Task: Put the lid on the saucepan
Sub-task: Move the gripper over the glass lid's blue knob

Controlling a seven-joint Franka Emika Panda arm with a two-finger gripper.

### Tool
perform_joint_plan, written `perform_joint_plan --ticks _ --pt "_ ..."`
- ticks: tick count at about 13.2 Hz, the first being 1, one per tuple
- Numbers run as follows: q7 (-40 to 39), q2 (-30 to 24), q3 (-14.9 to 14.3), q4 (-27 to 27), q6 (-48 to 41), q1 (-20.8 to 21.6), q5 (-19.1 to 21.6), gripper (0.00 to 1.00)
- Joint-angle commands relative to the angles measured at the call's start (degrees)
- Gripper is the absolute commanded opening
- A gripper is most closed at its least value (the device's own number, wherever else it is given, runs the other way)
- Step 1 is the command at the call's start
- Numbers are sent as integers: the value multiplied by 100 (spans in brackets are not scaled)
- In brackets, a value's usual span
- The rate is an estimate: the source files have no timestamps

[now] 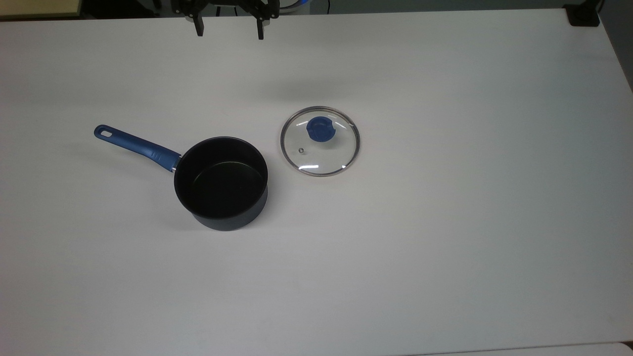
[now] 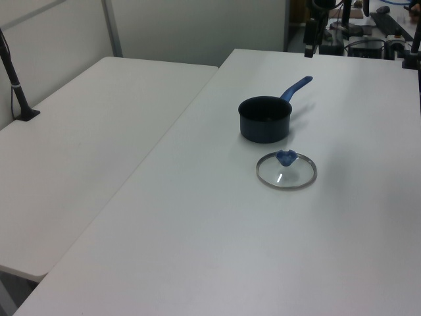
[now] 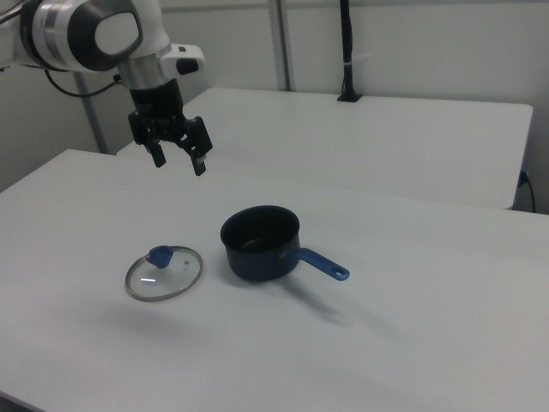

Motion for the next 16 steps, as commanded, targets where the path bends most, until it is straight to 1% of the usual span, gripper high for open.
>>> perform_joint_plan --ticks 1,6,8,9,11,14,16 --pt "21 91 27 99 -80 -22 82 100" --pt "12 117 36 99 -44 57 82 100" --pt "-49 214 36 116 0 83 82 100" --pt "-311 266 27 90 95 188 82 100" --pt "-917 442 36 81 131 207 82 100" --pt "-2146 547 45 -24 149 276 100 100" --pt "-2264 723 53 -59 158 443 100 100"
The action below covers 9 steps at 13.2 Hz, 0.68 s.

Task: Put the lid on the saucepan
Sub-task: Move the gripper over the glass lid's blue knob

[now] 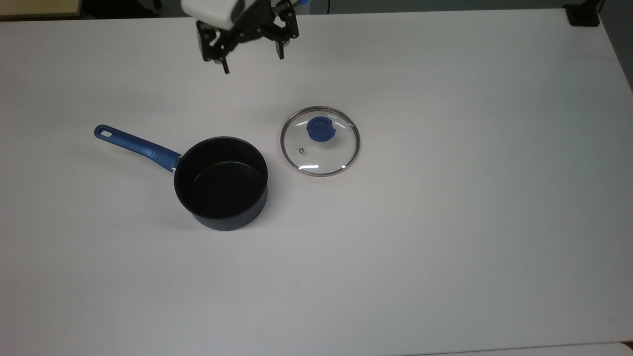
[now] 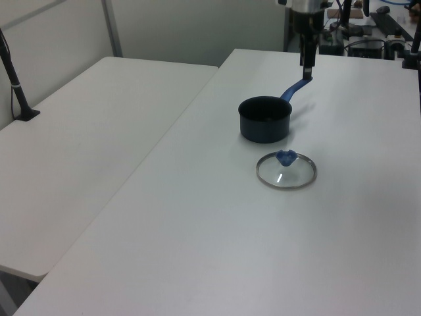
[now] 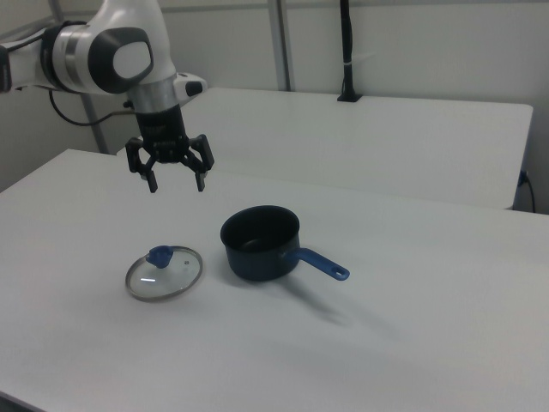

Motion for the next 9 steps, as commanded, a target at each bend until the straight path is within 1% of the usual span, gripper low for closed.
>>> perform_joint_plan --ticks 1,2,4,6,7,8,9 --pt "-296 211 15 -88 86 238 86 100" --pt "-287 247 15 -132 138 309 86 100" --pt "-173 291 24 -499 584 519 86 100" --pt "72 291 32 -694 841 599 86 100" --pt "169 369 32 -843 1016 721 86 100" --pt "466 431 32 -1062 1383 879 77 100" --pt "947 553 32 -1246 1813 985 60 100"
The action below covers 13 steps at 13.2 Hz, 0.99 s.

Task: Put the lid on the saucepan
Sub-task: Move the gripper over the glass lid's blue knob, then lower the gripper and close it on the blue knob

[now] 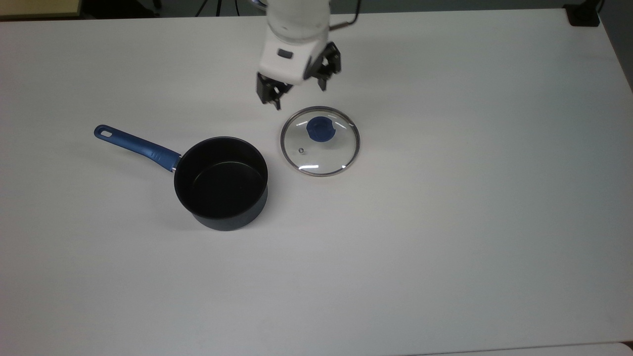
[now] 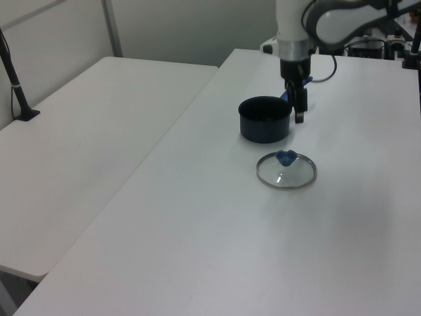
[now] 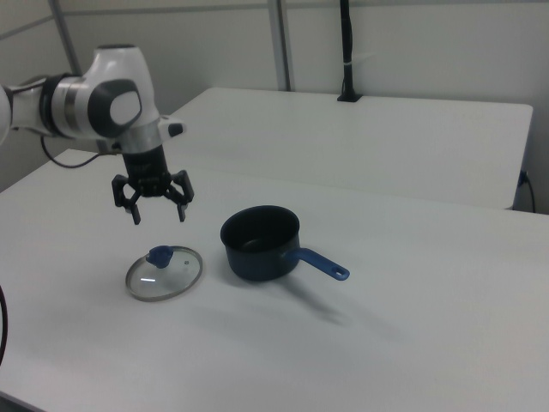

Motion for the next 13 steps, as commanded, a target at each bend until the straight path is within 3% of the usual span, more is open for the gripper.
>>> perform_joint_plan --ticks 1,5,8,13 --pt "1383 203 -15 -521 1019 336 53 100" --pt "1469 519 -15 -496 1091 371 0 100" --pt "1082 678 -15 -487 1118 415 -44 91" --pt "1082 731 -15 -487 1135 407 -96 86"
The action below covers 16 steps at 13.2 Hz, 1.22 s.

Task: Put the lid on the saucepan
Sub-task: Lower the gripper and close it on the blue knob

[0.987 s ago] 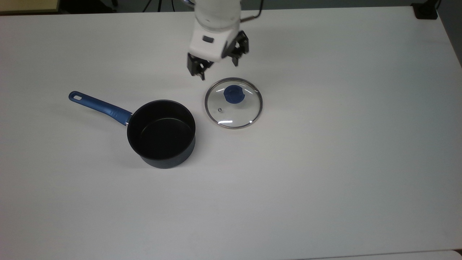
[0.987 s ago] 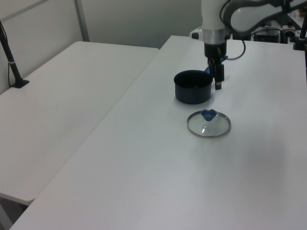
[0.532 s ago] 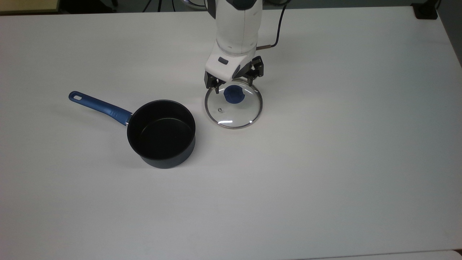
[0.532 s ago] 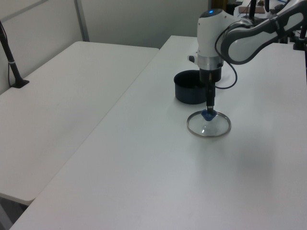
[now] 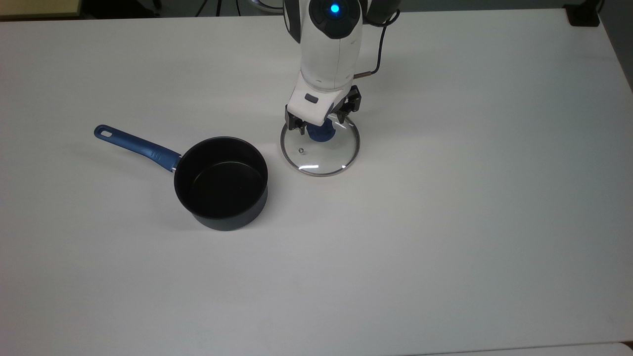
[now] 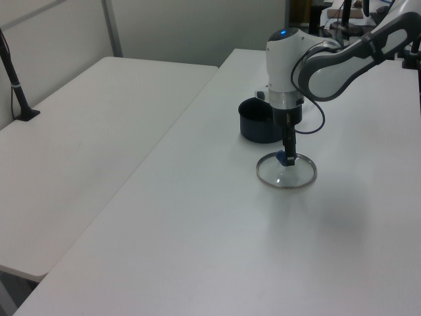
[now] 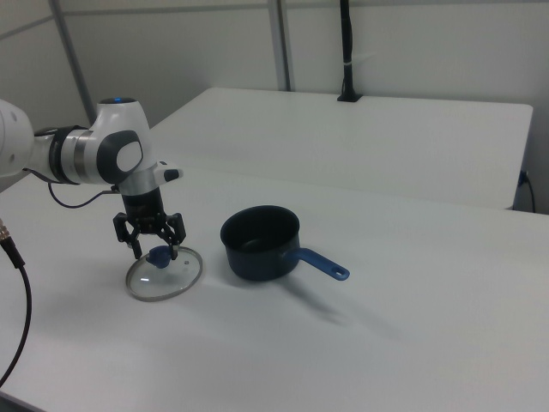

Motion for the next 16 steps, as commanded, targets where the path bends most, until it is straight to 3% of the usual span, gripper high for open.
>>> perform_joint_plan --ticks 1,4,10,16 --pt "-111 42 -18 -30 259 30 -77 86" --pt "-111 104 -18 -30 497 21 -77 86" --pt "-225 95 -18 -30 541 12 -95 64" --pt "-357 34 -18 -22 471 -23 -86 49"
